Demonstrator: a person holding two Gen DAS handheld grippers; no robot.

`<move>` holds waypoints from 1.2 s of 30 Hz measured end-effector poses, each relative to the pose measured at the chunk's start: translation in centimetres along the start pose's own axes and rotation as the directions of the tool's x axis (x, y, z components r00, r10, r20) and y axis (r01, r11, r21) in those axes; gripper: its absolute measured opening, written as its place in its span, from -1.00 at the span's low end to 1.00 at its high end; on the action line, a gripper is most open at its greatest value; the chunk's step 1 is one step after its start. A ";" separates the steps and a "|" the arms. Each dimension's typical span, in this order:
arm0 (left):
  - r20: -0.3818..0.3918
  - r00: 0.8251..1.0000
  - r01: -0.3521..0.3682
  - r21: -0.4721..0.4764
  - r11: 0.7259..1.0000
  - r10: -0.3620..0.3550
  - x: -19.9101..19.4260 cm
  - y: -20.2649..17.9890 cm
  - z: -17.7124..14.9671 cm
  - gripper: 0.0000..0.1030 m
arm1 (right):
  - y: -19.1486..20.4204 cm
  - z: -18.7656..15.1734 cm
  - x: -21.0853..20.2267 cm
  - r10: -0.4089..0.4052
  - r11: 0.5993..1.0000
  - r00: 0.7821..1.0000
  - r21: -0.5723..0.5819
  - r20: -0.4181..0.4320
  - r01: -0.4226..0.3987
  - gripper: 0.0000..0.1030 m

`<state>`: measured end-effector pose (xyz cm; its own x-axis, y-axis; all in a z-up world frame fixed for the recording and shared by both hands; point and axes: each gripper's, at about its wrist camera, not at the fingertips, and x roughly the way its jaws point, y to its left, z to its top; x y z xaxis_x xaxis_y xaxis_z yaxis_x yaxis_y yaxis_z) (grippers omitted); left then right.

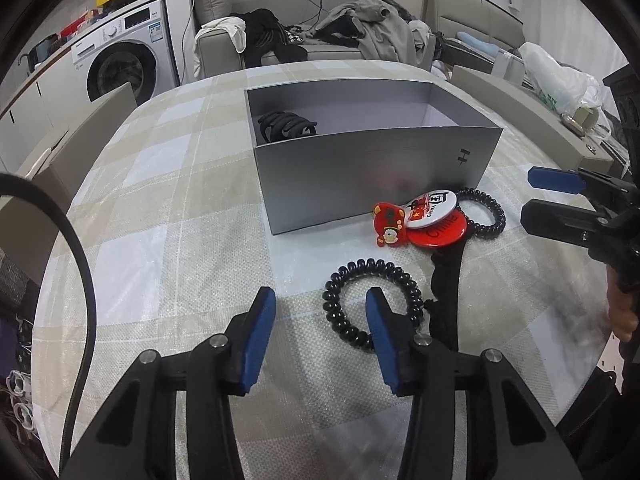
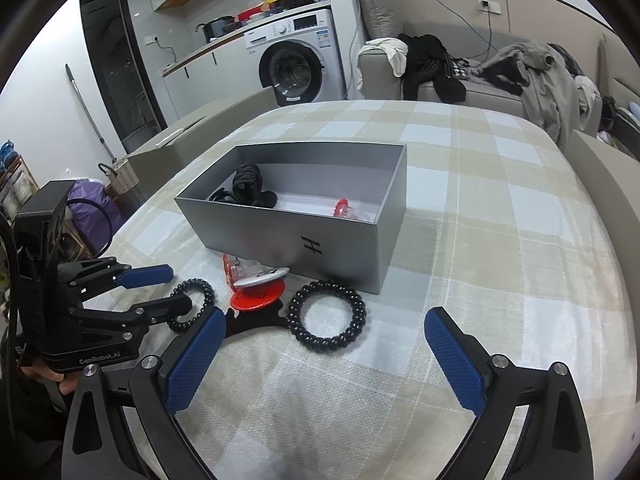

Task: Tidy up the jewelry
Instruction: 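Withdraw both grippers from the box toward the remaining hair ties, then grasp the black coiled hair tie with the left gripper while the right grasps the beaded bracelet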

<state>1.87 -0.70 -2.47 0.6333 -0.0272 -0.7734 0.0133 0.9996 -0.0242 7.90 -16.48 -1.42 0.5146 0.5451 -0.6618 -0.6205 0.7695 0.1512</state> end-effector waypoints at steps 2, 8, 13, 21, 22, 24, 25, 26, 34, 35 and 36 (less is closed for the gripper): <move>0.003 1.000 -0.005 -0.006 1.000 0.005 0.0 0.1 0.1 -0.41 | 0.0 0.0 0.0 0.001 1.000 1.000 0.001 0.001 -0.001 0.94; 0.011 1.000 0.004 0.002 1.000 -0.004 0.1 0.1 0.3 -0.89 | -0.1 0.0 0.0 -0.001 1.000 1.000 0.009 0.000 0.001 0.94; 0.031 0.999 0.016 0.005 1.000 -0.016 -0.3 0.1 0.5 -0.90 | -0.4 0.1 0.0 -0.002 1.000 1.000 0.016 0.001 0.002 0.94; 0.112 0.992 0.056 -0.029 0.998 -0.053 -1.5 0.8 1.0 -0.90 | -1.2 0.1 0.3 -0.047 0.998 0.999 0.037 -0.002 0.047 0.94; 0.126 0.991 0.060 -0.028 0.998 -0.056 -1.7 0.8 1.1 -0.90 | -1.4 0.1 0.3 -0.069 0.997 0.998 0.040 0.000 0.068 0.93; 0.154 0.986 0.069 -0.031 0.997 -0.064 -2.1 0.8 1.2 -0.90 | -1.7 0.1 0.6 -0.086 0.995 0.996 0.049 -0.015 0.086 0.66; 0.165 0.984 0.074 -0.032 0.997 -0.067 -2.3 0.8 1.3 -0.90 | -2.0 0.1 0.8 -0.085 0.995 0.996 0.057 -0.030 0.086 0.44; 0.175 0.982 0.076 -0.034 0.997 -0.069 -2.5 0.9 1.3 -0.90 | -2.2 0.0 1.1 -0.082 0.994 0.996 0.068 -0.044 0.085 0.37; 0.201 0.977 0.083 -0.040 0.996 -0.073 -2.6 1.0 1.7 -0.90 | -1.7 0.0 2.3 -0.078 0.996 0.995 0.037 -0.068 0.081 -0.15; 0.201 0.977 0.084 -0.039 0.996 -0.075 -2.6 1.0 1.7 -0.90 | -1.6 0.0 2.4 -0.084 0.996 0.994 0.033 -0.073 0.087 -0.16; 0.203 0.976 0.085 -0.038 0.996 -0.075 -2.6 0.9 1.7 -0.90 | -1.5 0.1 2.5 -0.087 0.996 0.993 0.029 -0.075 0.089 -0.24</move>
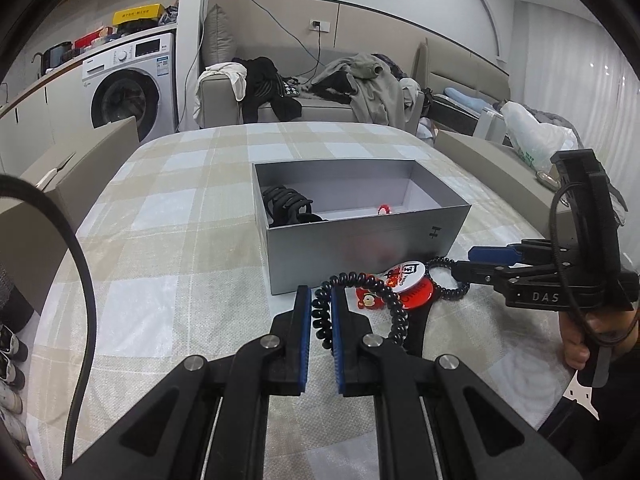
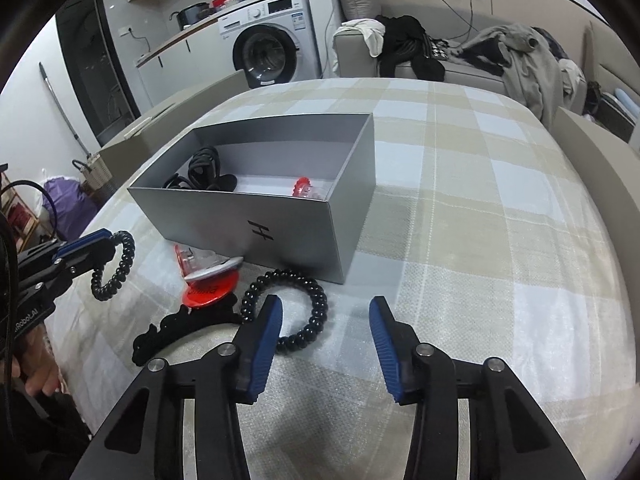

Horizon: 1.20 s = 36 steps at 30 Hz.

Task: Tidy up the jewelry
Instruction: 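Grasp the black coiled hair tie with the left gripper while the right grasps the beaded bracelet, then carry the hair tie and bracelet over the grey box with both grippers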

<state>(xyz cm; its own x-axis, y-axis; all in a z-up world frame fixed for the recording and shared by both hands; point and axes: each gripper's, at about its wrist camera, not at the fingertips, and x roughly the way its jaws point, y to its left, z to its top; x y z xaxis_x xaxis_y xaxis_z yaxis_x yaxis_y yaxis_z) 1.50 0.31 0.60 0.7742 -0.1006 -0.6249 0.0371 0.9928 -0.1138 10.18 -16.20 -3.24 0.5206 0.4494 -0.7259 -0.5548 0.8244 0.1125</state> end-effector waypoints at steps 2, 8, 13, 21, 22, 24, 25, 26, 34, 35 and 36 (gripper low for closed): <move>0.003 1.000 0.000 0.002 1.000 0.000 -0.1 -0.1 -0.1 -0.90 | 0.3 0.1 0.2 -0.009 1.000 1.000 -0.014 -0.002 0.009 -0.33; 0.001 1.000 0.001 0.002 1.000 -0.001 0.0 -0.1 -0.1 -0.90 | 1.2 0.2 0.7 -0.050 0.997 0.999 -0.059 -0.011 0.049 -0.61; -0.004 1.000 0.005 -0.003 1.000 -0.005 0.0 -0.1 -0.1 -0.90 | 1.4 -0.1 0.4 -0.097 0.991 0.995 -0.093 -0.002 0.097 -0.84; 0.011 1.000 0.004 -0.026 1.000 -0.004 -0.2 0.5 0.0 -0.90 | 0.4 -0.4 -2.7 -0.040 0.998 0.993 -0.051 0.113 0.046 -0.85; 0.012 1.000 0.004 -0.028 1.000 -0.003 -0.3 0.5 0.0 -0.90 | 0.3 -0.4 -2.9 -0.026 0.998 0.992 -0.050 0.120 0.032 -0.85; 0.019 1.000 0.003 -0.031 1.000 -0.002 -0.4 0.5 0.1 -0.90 | 0.5 -0.4 -3.3 0.009 0.998 0.989 -0.058 0.146 -0.001 -0.85; 0.022 1.000 0.003 -0.032 0.999 -0.002 -0.5 0.5 0.1 -0.90 | 0.7 -0.4 -3.5 0.019 0.997 0.988 -0.071 0.156 -0.008 -0.84; 0.026 1.000 0.002 -0.033 0.999 -0.001 -0.5 0.6 0.1 -0.90 | 1.1 -0.4 -3.5 0.014 0.997 0.987 -0.080 0.157 -0.001 -0.84; 0.070 0.997 -0.006 -0.040 0.999 0.009 -1.2 0.8 0.4 -0.90 | 2.4 -0.2 -4.6 0.032 0.994 0.971 -0.108 0.235 -0.007 -0.84; 0.078 0.997 -0.010 -0.042 0.999 0.013 -1.3 0.9 0.5 -0.90 | 2.4 0.0 -4.9 0.033 0.994 0.967 -0.107 0.254 -0.006 -0.84; 0.083 0.996 -0.011 -0.046 0.999 0.014 -1.4 1.0 0.7 -0.90 | 2.5 0.1 -5.3 0.033 0.994 0.963 -0.105 0.267 -0.005 -0.84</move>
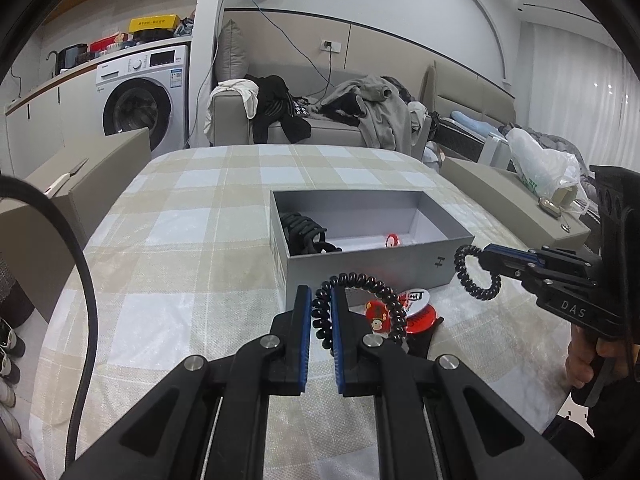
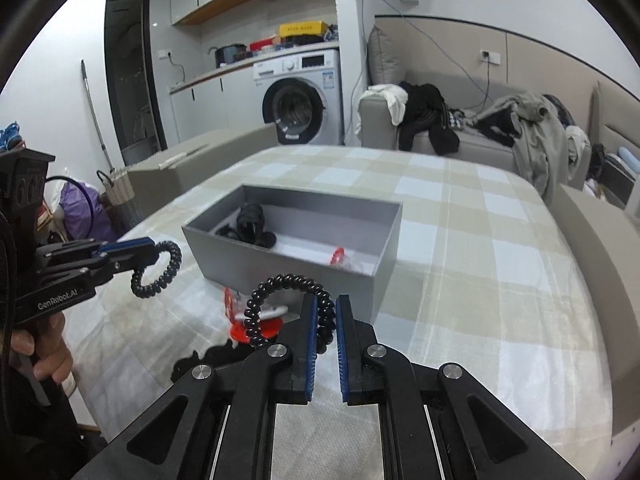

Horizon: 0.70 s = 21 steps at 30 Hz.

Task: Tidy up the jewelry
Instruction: 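Carry the hair tie and bracelet over the grey box with both grippers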

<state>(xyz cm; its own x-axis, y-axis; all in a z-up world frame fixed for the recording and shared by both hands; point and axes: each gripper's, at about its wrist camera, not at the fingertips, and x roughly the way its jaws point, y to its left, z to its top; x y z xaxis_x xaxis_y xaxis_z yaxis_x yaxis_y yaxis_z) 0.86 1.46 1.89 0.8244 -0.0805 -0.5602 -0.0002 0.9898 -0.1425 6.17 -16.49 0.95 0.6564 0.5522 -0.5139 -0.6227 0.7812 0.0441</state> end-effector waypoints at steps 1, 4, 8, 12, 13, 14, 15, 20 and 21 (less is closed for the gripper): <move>0.007 1.000 -0.001 -0.005 1.000 0.001 -0.2 0.1 0.1 -0.90 | 0.0 0.4 -0.4 -0.002 1.000 1.000 0.003 0.021 0.002 -0.84; 0.038 0.999 -0.012 -0.006 1.000 0.012 -0.8 0.2 0.8 -0.90 | 0.1 1.4 -1.4 0.004 1.000 0.998 0.017 0.066 -0.005 -0.84; 0.080 0.997 -0.009 -0.012 1.000 0.010 -1.5 0.5 1.9 -0.90 | 0.1 2.8 -2.5 0.004 1.000 0.993 0.024 0.117 -0.006 -0.84; 0.123 0.992 -0.013 -0.021 1.000 0.016 -2.2 0.7 3.4 -0.90 | -0.3 4.4 -3.2 -0.001 0.999 0.987 0.050 0.163 -0.007 -0.84; 0.131 0.991 -0.014 -0.021 1.000 0.016 -2.3 0.7 3.6 -0.90 | -0.4 4.7 -3.3 0.000 0.998 0.985 0.058 0.173 -0.010 -0.84; 0.145 0.989 -0.014 -0.021 1.000 0.016 -2.4 0.6 4.2 -0.90 | -0.6 5.2 -3.4 0.004 0.998 0.983 0.067 0.182 -0.016 -0.84; 0.156 0.988 -0.013 -0.022 1.000 0.016 -2.4 0.6 4.5 -0.90 | -0.7 5.5 -3.4 0.003 0.997 0.982 0.077 0.191 -0.019 -0.84; 0.198 0.980 0.009 -0.040 0.999 0.000 -2.1 0.6 5.9 -0.90 | -1.5 6.9 -3.1 0.012 0.992 0.976 0.122 0.219 -0.040 -0.84; 0.205 0.979 0.007 -0.040 0.999 0.002 -1.9 0.6 6.3 -0.90 | -1.6 7.0 -3.1 0.014 0.990 0.973 0.132 0.229 -0.045 -0.84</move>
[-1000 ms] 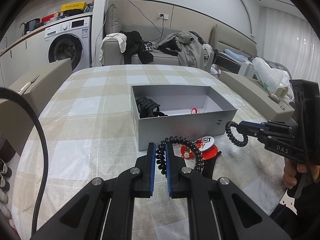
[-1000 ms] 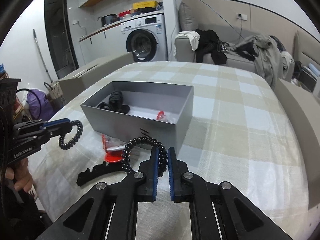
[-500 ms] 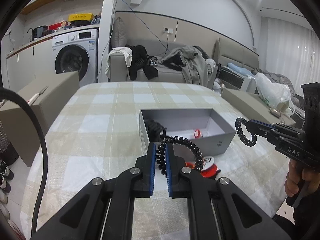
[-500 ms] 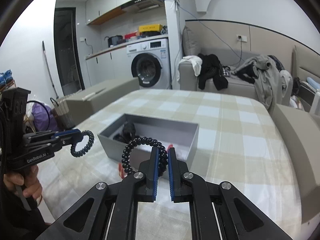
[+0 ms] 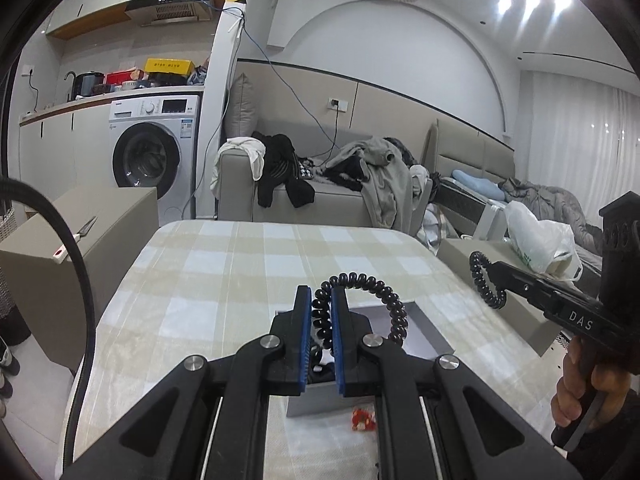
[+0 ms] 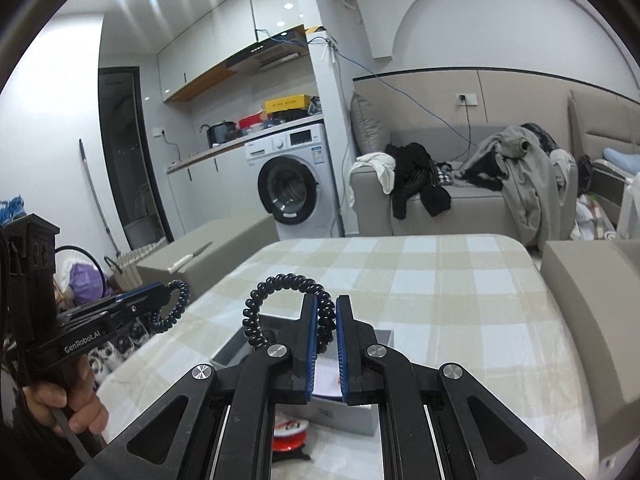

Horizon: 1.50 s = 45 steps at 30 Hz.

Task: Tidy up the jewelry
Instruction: 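Carry the hair tie and bracelet over the grey box with both grippers, then open both grippers to drop the hair tie and bracelet into the box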

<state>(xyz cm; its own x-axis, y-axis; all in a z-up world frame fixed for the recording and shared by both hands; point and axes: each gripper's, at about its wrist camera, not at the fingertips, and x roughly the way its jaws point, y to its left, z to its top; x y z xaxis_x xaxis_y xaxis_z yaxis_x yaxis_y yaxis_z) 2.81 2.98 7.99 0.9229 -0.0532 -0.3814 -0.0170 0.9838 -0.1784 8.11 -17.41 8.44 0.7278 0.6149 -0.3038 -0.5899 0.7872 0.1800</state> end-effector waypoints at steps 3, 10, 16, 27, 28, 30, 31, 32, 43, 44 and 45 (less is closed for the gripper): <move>0.011 1.000 -0.004 -0.018 1.000 0.004 0.5 0.5 0.4 -0.90 | -0.2 0.2 0.4 0.001 1.000 1.000 0.016 0.006 -0.001 -0.84; 0.020 1.000 -0.016 -0.036 0.999 0.017 1.0 1.0 0.9 -0.90 | -0.6 0.1 1.3 -0.003 0.999 1.000 0.039 0.007 0.002 -0.84; 0.017 1.000 -0.018 -0.018 1.000 0.019 1.5 0.8 0.2 -0.90 | -0.5 -0.7 1.8 -0.014 0.999 1.000 0.037 -0.008 0.015 -0.84; -0.016 1.000 0.001 0.016 1.000 -0.001 2.5 -0.3 -0.5 -0.90 | -1.2 -1.6 3.1 -0.019 0.998 0.998 0.061 -0.055 0.022 -0.84; -0.021 1.000 -0.002 0.018 1.000 0.002 2.6 -0.3 -0.6 -0.90 | -1.3 -1.6 3.2 -0.017 0.998 0.998 0.065 -0.061 0.021 -0.84; -0.035 0.999 -0.002 0.018 1.000 0.003 2.9 -0.3 -0.7 -0.90 | -1.5 -1.7 3.5 -0.016 0.997 0.997 0.071 -0.073 0.021 -0.84; -0.039 0.999 -0.003 0.017 1.000 0.003 3.0 -0.3 -0.8 -0.90 | -1.6 -1.8 3.5 -0.015 0.997 0.997 0.076 -0.078 0.021 -0.83; -0.040 0.999 -0.004 0.015 1.000 0.004 3.0 -0.4 -0.9 -0.90 | -1.6 -1.9 3.6 -0.014 0.997 0.997 0.078 -0.081 0.020 -0.83; -0.056 0.998 0.001 0.028 1.000 0.001 2.7 -0.8 -0.9 -0.90 | -1.0 -1.8 3.6 0.008 0.998 0.996 0.063 -0.091 -0.002 -0.59; -0.061 0.998 0.001 0.034 0.999 0.001 2.7 -0.9 -0.9 -0.89 | -1.0 -1.8 3.6 0.011 0.998 0.996 0.064 -0.093 -0.005 -0.55; -0.067 0.998 -0.001 0.039 0.999 0.004 2.8 -1.0 -0.9 -0.86 | -1.0 -1.8 3.6 0.015 0.998 0.995 0.065 -0.096 -0.009 -0.46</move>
<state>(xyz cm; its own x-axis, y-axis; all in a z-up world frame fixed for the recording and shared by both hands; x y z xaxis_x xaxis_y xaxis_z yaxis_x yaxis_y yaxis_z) 5.06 1.73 6.30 0.8950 -0.0610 -0.4418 -0.0028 0.9898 -0.1425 10.67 -16.08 5.47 0.6819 0.6195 -0.3889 -0.5727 0.7829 0.2430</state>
